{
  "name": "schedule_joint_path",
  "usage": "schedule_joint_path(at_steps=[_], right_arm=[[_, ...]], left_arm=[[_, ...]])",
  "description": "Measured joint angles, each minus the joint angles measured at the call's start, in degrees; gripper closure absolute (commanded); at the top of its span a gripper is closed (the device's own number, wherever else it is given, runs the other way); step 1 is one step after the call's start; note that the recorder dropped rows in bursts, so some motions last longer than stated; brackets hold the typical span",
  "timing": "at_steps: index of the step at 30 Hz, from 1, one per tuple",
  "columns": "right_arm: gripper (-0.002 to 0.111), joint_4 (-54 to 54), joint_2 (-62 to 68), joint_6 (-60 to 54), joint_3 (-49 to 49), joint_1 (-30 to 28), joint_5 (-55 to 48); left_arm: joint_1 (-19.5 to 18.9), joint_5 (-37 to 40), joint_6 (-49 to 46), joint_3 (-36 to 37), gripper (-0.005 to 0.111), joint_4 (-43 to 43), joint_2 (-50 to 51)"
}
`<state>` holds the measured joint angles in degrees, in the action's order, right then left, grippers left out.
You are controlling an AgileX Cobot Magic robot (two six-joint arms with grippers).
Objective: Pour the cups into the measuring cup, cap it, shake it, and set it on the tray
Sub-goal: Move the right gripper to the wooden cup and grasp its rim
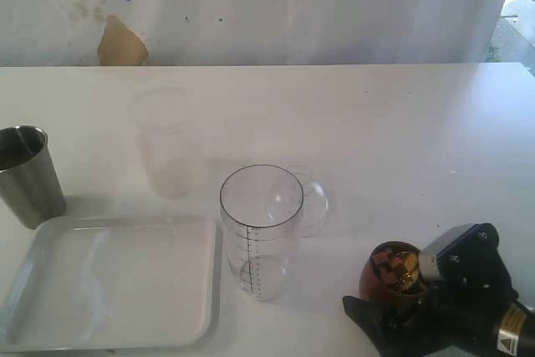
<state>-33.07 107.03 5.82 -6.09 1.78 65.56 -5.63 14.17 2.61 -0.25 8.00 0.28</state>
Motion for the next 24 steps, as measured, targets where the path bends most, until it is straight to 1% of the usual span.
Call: schedule_joint_path(at_steps=[7, 24], right_arm=[[0.003, -0.13, 2.83, 0.0, -2.33, 0.0, 0.73], [0.003, -0.13, 3.2, 0.0, -2.53, 0.0, 0.86]], left_arm=[[0.0, 0.0, 0.0, 0.0, 0.106, 0.0, 0.0], [0.0, 0.0, 0.0, 0.0, 0.106, 0.0, 0.0]])
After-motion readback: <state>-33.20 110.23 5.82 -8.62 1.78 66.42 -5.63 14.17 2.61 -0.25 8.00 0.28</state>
